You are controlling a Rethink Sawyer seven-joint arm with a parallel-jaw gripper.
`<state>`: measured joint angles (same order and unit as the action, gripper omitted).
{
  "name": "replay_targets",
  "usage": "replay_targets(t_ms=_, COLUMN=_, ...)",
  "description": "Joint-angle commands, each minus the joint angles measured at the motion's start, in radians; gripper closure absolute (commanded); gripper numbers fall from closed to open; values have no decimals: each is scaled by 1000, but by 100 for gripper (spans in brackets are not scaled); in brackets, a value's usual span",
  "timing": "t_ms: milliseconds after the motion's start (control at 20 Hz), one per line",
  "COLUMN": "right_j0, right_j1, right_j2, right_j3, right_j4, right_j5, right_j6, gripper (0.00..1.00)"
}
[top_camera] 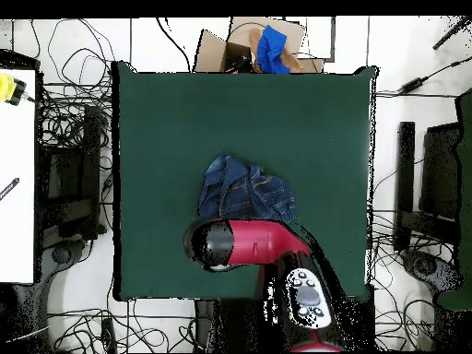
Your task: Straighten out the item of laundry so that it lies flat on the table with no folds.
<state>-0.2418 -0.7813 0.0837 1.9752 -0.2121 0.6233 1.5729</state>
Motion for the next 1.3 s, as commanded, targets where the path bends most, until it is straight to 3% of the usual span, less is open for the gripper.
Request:
replay_targets(t_ms=50, right_j0=19, right_j1=-93, right_j2=35, right_j3=-53, right_j4=63, right_j5=120, right_j6=125, gripper=100)
replay_targets(t_ms=500, right_j0=20, right_j1=-133, right_j2=35, right_j3=-9, right_j4=78, right_j5=118, right_j6=127, gripper=100)
replay_targets(t_ms=650, right_j0=0, right_j1=-70, right_j2=40, right_j3=-11, right_j4=64, right_j5=34, right_j6=123, gripper=100)
replay_targets(t_ms=800, right_j0=-70, right_j1=69, right_j2=80, right_j3=-32, right_j4=52, right_j5=-90, right_j6=73, gripper=100)
replay_targets(t_ms=1100, right_j0=-143, right_j1=108, right_j2=130, right_j3=-21, right_j4=22, right_j5=-182, right_j6=23, gripper=100)
replay_targets(t_ms=1150, right_j0=-152, right_j1=112, right_j2=139, right_j3=-19, right_j4=14, right_j5=-185, right_j6=25, gripper=0)
replay_targets(t_ms=1300, right_j0=-166, right_j1=113, right_j2=148, right_j3=-11, right_j4=12, right_j5=-196, right_j6=21, gripper=0)
